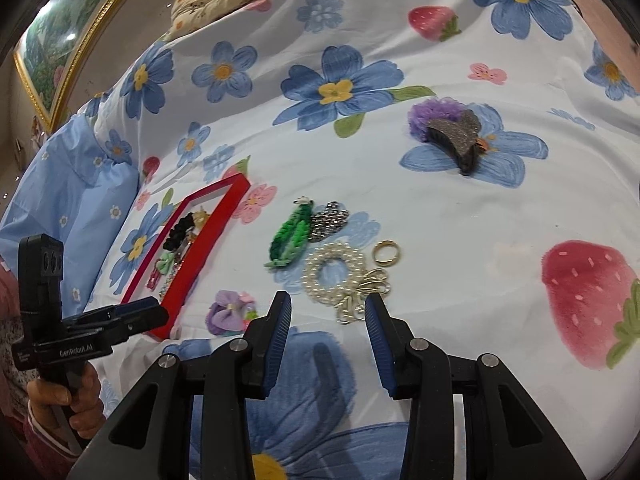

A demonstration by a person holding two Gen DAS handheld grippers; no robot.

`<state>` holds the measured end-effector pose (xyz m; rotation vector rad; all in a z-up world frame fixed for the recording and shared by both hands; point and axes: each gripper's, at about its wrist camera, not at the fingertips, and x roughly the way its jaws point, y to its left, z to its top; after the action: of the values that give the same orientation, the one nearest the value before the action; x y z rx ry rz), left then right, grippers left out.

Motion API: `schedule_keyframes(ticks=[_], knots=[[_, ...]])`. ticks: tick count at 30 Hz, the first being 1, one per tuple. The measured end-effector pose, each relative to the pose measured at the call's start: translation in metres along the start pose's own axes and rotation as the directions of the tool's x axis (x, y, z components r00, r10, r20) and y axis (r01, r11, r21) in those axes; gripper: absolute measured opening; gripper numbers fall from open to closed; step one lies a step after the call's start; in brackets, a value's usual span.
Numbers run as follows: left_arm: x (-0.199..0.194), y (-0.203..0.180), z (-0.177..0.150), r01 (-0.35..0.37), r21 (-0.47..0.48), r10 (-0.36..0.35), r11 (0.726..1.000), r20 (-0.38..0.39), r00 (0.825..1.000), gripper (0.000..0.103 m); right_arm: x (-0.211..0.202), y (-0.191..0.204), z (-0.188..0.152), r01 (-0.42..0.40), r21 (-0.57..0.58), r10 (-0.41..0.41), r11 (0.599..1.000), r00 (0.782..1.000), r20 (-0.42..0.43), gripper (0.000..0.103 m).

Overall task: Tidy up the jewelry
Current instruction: 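Move both open tools back toward the remaining jewelry, then grasp the purple bow hair tie with the left tool while the right tool grasps the gold ring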

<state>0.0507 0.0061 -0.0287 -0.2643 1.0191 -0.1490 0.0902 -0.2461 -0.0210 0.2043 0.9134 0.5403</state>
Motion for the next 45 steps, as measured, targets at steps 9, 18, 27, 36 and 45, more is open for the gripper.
schedule_keyframes(ticks=[9,18,27,36,45], knots=[[0.019,-0.014,0.003,0.006,0.025,-0.005,1.0,-0.038,0.999,0.06,0.009,-0.014,0.002,0.008,0.006,-0.008,1.0,1.0,-0.018,0.04],[0.037,-0.017,0.007,0.009,0.031,-0.007,0.999,-0.067,0.998,0.06,0.024,-0.019,0.011,0.027,-0.012,-0.027,1.0,0.999,-0.033,0.04],[0.055,-0.017,0.01,0.011,0.049,-0.006,0.999,-0.094,0.996,0.049,0.054,-0.031,0.028,0.113,-0.045,-0.116,0.993,0.991,-0.069,0.034],[0.058,-0.014,0.01,0.04,0.061,-0.034,0.997,-0.092,0.995,0.014,0.073,-0.03,0.028,0.149,-0.081,-0.156,0.986,0.984,-0.084,0.005],[0.046,-0.012,0.009,0.063,0.063,-0.06,0.996,-0.06,0.996,0.012,0.059,-0.024,0.028,0.144,-0.084,-0.148,0.986,0.988,-0.047,0.004]])
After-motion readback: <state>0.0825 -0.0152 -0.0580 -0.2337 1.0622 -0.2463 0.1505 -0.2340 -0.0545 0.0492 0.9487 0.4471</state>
